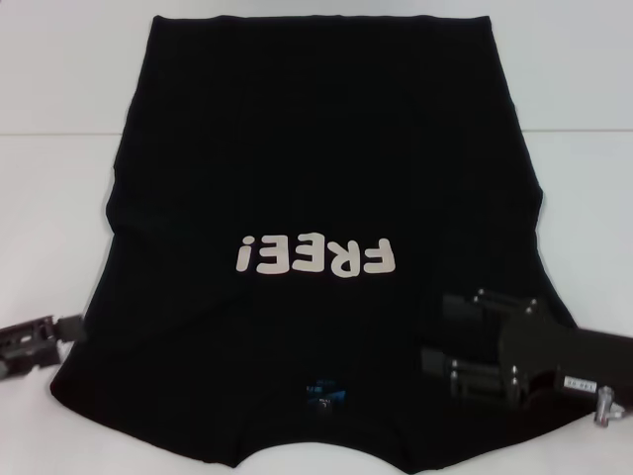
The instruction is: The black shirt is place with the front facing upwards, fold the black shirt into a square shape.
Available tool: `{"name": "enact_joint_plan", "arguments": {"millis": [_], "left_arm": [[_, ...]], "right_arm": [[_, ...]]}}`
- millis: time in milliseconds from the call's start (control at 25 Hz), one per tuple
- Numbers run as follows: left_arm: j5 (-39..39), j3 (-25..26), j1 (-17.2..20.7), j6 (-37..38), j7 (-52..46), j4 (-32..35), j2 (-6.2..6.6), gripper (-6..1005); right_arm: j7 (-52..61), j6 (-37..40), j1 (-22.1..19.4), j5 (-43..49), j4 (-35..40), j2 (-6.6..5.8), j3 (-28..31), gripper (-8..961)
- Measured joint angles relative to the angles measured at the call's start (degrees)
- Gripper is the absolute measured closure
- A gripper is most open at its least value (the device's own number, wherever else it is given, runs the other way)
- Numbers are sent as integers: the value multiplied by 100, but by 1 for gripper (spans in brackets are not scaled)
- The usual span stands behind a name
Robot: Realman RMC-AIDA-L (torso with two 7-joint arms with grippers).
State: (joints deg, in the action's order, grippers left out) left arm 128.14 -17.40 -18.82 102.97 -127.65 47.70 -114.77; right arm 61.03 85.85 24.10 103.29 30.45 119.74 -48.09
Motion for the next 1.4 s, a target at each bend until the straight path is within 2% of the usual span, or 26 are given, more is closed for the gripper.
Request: {"name": "enact_joint_plan", "arguments": {"millis": [160,400,720,1400], "left_arm": [[740,142,-190,-67,-787,83,148,50],[1490,154,-479,-393,-1292,-22,241,50],[1842,131,-715,-708,-1511,-343,344,50],[1874,146,-778,-997,-1683,-641,350,50]], "right_arm": [[-735,-27,-78,9,-212,2,-34,169],[-1052,-94,-109,14,-355,0,-58,170],[-1059,-145,-146,87,-361,2,-64,170],[-1048,-143,-134,97,-364,5,-42,172]]}}
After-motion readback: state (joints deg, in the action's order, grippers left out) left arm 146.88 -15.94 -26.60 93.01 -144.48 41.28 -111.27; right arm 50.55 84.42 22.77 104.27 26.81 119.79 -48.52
